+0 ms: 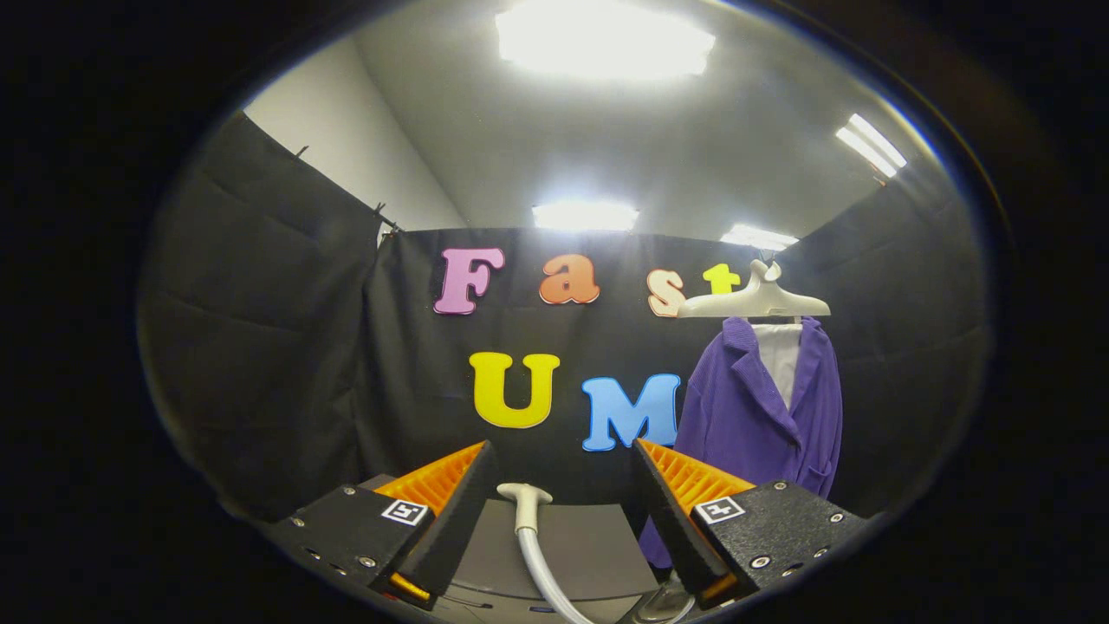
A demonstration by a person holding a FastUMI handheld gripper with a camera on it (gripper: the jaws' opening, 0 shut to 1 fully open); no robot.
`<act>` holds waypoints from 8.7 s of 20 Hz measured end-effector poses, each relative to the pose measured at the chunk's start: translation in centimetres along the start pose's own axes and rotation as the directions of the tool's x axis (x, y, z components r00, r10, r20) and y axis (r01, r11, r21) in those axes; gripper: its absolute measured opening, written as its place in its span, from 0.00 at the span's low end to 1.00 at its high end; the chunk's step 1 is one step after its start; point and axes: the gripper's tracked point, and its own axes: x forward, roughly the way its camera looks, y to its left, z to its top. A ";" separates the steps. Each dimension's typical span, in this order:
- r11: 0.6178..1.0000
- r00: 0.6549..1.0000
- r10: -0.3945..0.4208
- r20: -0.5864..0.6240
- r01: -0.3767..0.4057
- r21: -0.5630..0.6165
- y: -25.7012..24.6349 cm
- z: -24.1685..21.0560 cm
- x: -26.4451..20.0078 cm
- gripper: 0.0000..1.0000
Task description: Iron the clothes twice with a garment steamer, once on the left side and once on the right side.
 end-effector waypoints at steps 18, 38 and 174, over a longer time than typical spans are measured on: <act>0.998 0.801 0.031 -0.598 0.010 0.065 6.0 -18.8 20.7 0.95; 1.000 0.530 -0.020 -0.848 0.029 -0.005 7.1 -29.8 21.8 0.50; 0.892 0.742 -0.451 -0.496 0.357 -0.278 -26.9 -42.9 0.9 0.39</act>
